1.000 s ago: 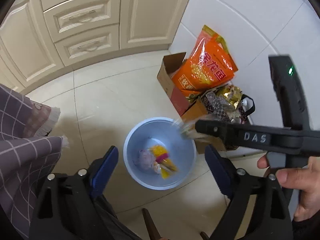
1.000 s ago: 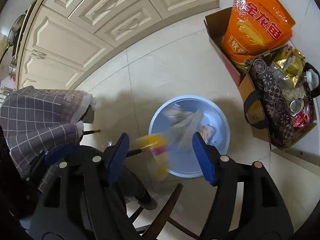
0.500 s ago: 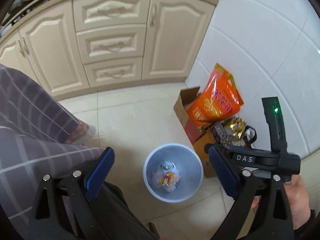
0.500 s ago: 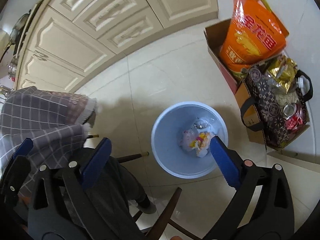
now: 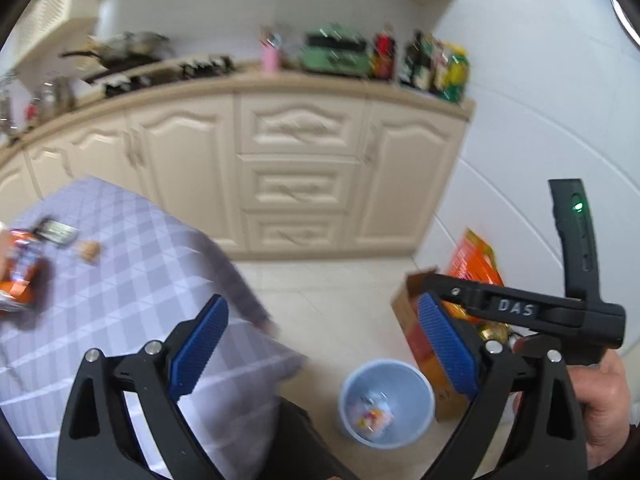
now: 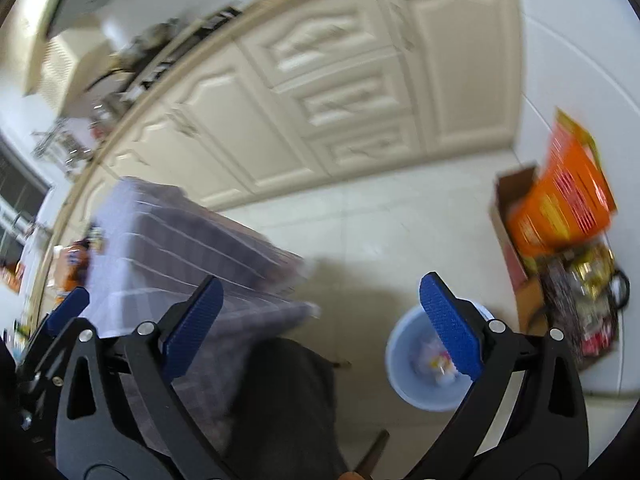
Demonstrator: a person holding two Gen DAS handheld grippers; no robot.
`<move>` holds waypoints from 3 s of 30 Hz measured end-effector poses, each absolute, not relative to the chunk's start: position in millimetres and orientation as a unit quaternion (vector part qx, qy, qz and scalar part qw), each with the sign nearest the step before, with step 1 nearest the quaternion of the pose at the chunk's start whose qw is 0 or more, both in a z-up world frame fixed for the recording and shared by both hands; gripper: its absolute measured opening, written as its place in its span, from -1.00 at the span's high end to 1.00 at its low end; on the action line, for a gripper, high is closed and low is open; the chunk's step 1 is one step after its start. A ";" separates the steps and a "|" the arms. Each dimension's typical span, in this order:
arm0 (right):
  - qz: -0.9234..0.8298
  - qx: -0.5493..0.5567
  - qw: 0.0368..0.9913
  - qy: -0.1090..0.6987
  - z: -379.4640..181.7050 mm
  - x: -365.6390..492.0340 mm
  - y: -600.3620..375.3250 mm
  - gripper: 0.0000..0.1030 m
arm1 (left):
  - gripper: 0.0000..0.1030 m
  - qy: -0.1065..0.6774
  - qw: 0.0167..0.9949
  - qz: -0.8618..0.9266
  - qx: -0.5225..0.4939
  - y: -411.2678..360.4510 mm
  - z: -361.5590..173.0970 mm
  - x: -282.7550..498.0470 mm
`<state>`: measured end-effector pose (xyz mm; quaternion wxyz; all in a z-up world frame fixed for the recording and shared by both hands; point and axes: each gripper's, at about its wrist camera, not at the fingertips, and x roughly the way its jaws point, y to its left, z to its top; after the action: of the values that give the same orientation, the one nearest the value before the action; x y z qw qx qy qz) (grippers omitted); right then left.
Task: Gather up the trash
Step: 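Return both tools to the table above the remaining trash, then grasp orange peel with left tool while right tool grasps the walnut, then carry peel and walnut to the blue bin and open both tools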
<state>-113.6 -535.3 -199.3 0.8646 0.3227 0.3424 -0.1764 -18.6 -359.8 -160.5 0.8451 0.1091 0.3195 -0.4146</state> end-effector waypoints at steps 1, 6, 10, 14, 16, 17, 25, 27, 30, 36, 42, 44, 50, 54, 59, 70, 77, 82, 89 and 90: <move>-0.164 0.314 0.873 0.335 -187.2 -105.7 -526.7 -0.88 | -0.82 0.311 0.854 -0.404 0.103 -348.1 -151.3 -13.8; -0.111 0.269 0.906 0.307 -137.4 -64.6 -479.2 -0.88 | -0.83 0.279 0.892 -0.350 0.069 -286.2 -114.3 10.4; -0.073 0.236 0.923 0.296 -111.3 -35.5 -439.5 -0.88 | -0.84 0.259 0.916 -0.302 0.045 -232.5 -93.2 27.1; -0.041 0.202 0.936 0.286 -89.7 -9.8 -398.8 -0.88 | -0.85 0.246 0.934 -0.257 0.027 -184.8 -81.2 40.5; -0.029 0.186 0.940 0.284 -84.0 0.4 -379.7 -0.88 | -0.85 0.240 0.942 -0.232 0.018 -160.0 -78.3 45.2; -0.025 0.180 0.941 0.284 -83.1 3.2 -374.2 -0.88 | -0.85 0.239 0.945 -0.224 0.016 -151.3 -78.3 46.7; -0.004 0.143 0.945 0.293 -85.3 38.5 -329.2 -0.88 | -0.85 0.251 0.956 -0.152 0.003 -91.0 -92.9 67.6; -0.003 0.136 0.944 0.301 -89.2 48.1 -320.8 -0.88 | -0.85 0.255 0.956 -0.143 0.004 -83.5 -98.4 71.1; -0.003 0.122 0.940 0.317 -99.4 64.0 -309.2 -0.87 | -0.85 0.275 0.953 -0.124 0.007 -72.5 -110.5 86.0; -0.002 0.107 0.930 0.352 -129.7 97.3 -301.5 -0.87 | -0.85 0.317 0.942 -0.109 0.021 -66.3 -134.1 126.7; -0.011 0.106 0.916 0.387 -161.2 130.2 -310.4 -0.63 | -0.84 0.357 0.925 -0.118 0.047 -78.8 -159.3 163.1; -0.011 0.108 0.911 0.397 -171.0 139.7 -315.0 -0.54 | -0.79 0.362 0.923 -0.120 0.049 -82.2 -162.7 171.2; 0.001 0.093 0.905 0.415 -182.9 157.8 -310.9 0.05 | -0.05 0.392 0.909 -0.131 0.049 -85.5 -175.2 189.5; -0.001 0.058 0.905 0.422 -183.5 162.4 -299.9 0.48 | 0.41 0.394 0.906 -0.148 0.044 -86.5 -176.7 188.0; 0.004 0.061 0.909 0.412 -179.7 143.2 -297.7 0.48 | 0.45 0.380 0.911 -0.154 0.038 -81.1 -172.2 171.5; 0.049 0.088 0.930 0.353 -138.7 79.0 -292.9 0.48 | 0.45 0.333 0.929 -0.164 -0.004 -53.8 -147.2 109.9; 0.056 0.090 0.942 0.318 -109.4 48.3 -293.7 0.48 | 0.45 0.295 0.936 -0.193 -0.005 -69.7 -119.7 81.7; 0.046 0.095 0.950 0.295 -93.2 27.3 -307.1 0.48 | 0.45 0.271 0.937 -0.221 0.000 -91.3 -101.8 67.8; 0.005 0.114 0.956 0.272 -80.1 -11.8 -354.3 0.48 | 0.45 0.248 0.925 -0.288 0.015 -145.6 -89.1 42.5; -0.010 0.118 0.956 0.269 -79.4 -20.7 -366.5 0.48 | 0.45 0.247 0.922 -0.296 0.016 -153.1 -89.0 39.3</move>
<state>-20.7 -366.5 -79.4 0.9558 0.1180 0.2692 -0.0097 39.3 -153.1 -89.0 0.9224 0.0161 0.2473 -0.2963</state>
